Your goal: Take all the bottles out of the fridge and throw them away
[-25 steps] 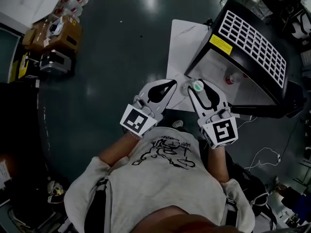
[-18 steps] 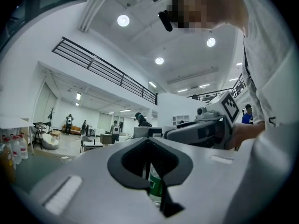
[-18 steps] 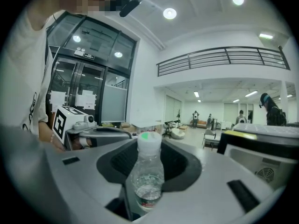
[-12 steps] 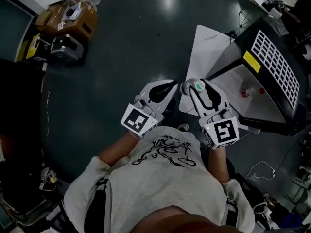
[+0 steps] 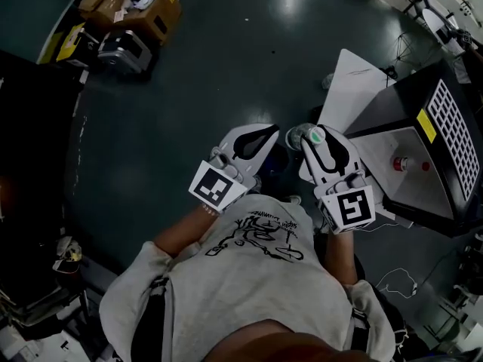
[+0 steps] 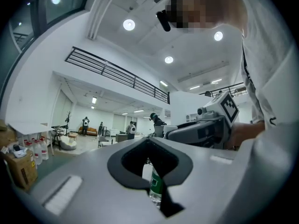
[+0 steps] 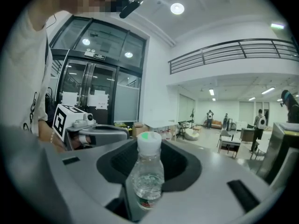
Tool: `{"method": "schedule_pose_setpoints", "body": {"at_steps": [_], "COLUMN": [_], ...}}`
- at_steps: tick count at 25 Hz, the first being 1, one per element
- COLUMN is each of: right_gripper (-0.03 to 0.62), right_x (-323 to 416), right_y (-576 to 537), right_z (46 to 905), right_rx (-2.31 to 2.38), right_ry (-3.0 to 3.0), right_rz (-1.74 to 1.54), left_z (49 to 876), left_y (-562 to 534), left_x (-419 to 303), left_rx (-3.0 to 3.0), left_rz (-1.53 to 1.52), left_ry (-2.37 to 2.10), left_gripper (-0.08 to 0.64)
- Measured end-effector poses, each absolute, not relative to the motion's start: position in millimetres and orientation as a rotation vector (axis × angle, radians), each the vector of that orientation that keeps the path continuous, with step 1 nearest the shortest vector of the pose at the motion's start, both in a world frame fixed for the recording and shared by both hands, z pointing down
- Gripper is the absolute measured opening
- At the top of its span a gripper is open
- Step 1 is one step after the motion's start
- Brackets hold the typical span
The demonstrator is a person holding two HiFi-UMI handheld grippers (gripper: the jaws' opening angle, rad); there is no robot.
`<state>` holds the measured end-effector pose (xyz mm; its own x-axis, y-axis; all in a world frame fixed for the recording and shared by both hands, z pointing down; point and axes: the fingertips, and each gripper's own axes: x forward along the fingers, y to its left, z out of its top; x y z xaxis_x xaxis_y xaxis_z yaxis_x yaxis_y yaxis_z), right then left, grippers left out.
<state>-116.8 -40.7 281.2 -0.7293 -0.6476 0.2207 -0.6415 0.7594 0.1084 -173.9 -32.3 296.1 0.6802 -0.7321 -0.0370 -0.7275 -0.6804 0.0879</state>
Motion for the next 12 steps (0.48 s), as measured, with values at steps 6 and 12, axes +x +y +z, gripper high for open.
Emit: {"method": "schedule_pose_setpoints", "body": {"at_steps": [6,12], "right_gripper": [0.155,0.155], "right_x": [-145,-150], "right_y": [-40,-39], "right_z": [283,282], "right_rx": [0.97,0.959], "right_ry": [-2.725,-2.723], "right_rz": [-0.054,-0.058], "left_z": [299,299], "left_y": [-30,-30], "left_x": [-201,-206], "left_rx": [2.802,2.792], "left_rz": [-0.102,-0.106], "left_ry": [-1.267,-1.274], "left_gripper": [0.009,0.009]}}
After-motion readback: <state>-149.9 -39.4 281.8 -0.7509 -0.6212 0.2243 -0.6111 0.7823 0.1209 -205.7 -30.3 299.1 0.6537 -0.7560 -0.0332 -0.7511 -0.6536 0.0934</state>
